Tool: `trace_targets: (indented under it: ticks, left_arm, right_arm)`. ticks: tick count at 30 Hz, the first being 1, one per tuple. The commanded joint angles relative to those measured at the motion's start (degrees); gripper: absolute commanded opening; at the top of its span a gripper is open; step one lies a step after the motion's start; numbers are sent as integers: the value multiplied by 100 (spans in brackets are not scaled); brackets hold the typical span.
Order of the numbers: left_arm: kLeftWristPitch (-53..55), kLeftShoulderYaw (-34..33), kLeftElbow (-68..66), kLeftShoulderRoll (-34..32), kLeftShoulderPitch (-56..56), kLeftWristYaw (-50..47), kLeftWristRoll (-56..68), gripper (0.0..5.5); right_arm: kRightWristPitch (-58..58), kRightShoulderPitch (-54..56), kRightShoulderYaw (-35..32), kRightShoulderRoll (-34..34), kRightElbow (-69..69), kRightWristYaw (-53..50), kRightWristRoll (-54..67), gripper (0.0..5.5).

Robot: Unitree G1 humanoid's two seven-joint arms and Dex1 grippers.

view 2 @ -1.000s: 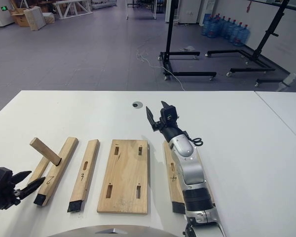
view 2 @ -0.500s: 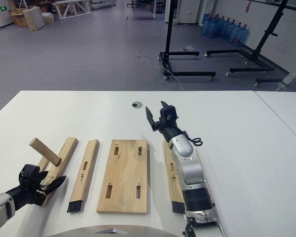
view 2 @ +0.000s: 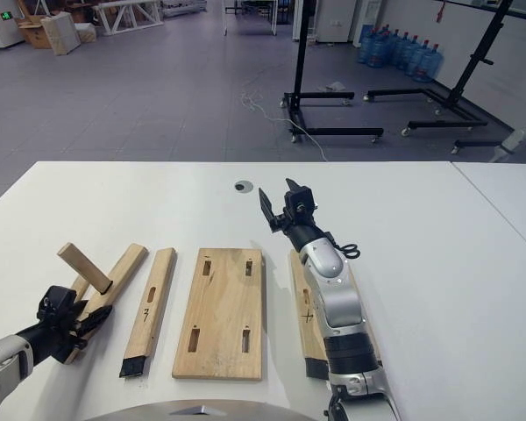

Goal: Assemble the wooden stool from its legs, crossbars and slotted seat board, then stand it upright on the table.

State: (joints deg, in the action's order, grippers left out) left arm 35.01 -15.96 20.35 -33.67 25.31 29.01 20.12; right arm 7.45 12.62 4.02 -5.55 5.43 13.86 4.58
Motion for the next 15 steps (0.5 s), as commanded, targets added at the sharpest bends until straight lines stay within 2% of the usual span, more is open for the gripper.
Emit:
trace_targets:
  ticks: [1,6,10,15]
  left_arm:
    - [-38,106,-58,151,-87,-69,-64,204]
    - [240,-40,674,327,-1091,-493,245,204]
    - [427,-286,1064,778,-2197,-910,918,204]
    - [676,-358,943,1229,-2464,-640,2224,204]
  right_arm:
    - [79,115,-55,8,8,-12,61,333]
    - [5,248,-197,12,-92,14,197,333]
    - [-132,527,-365,87,-79,12,404,333]
    - [358,924,-876,264,151,892,2285,333]
